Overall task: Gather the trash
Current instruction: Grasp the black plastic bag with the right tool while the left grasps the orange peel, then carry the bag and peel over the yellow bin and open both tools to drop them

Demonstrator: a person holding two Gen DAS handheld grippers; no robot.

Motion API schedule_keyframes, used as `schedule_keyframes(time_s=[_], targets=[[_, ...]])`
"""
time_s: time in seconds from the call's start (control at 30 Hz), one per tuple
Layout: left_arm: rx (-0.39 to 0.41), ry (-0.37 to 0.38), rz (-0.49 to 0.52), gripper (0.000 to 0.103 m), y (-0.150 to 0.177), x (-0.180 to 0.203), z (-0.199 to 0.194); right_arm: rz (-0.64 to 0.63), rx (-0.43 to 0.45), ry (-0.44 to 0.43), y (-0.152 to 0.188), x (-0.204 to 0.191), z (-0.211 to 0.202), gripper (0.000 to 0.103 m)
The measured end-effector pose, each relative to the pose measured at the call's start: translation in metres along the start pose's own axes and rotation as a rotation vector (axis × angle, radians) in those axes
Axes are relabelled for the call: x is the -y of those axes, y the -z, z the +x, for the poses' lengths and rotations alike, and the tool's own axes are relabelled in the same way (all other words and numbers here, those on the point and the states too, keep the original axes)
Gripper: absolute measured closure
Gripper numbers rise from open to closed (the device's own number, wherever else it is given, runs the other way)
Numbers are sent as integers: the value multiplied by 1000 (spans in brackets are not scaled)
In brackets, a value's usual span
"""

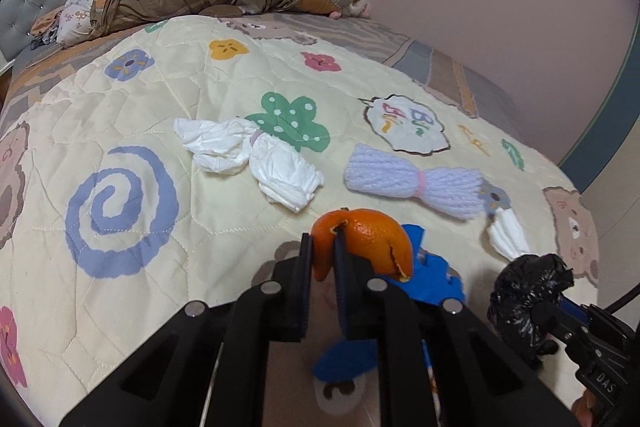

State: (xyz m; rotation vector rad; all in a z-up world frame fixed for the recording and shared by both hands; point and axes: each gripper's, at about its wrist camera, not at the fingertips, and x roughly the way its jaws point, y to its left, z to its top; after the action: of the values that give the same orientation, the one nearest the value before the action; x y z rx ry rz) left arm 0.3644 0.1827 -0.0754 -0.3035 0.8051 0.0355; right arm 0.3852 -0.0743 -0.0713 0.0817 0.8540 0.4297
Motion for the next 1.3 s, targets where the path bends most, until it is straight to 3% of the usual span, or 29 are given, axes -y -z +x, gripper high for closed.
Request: schedule_keyframes(time_s=[0.43,1.3], targets=[[78,59,44,93,20,14,-76,4,79,-36,17,-2,-69,78],[137,161,168,93,83,79,-160,54,203,30,87,30,-203,78]])
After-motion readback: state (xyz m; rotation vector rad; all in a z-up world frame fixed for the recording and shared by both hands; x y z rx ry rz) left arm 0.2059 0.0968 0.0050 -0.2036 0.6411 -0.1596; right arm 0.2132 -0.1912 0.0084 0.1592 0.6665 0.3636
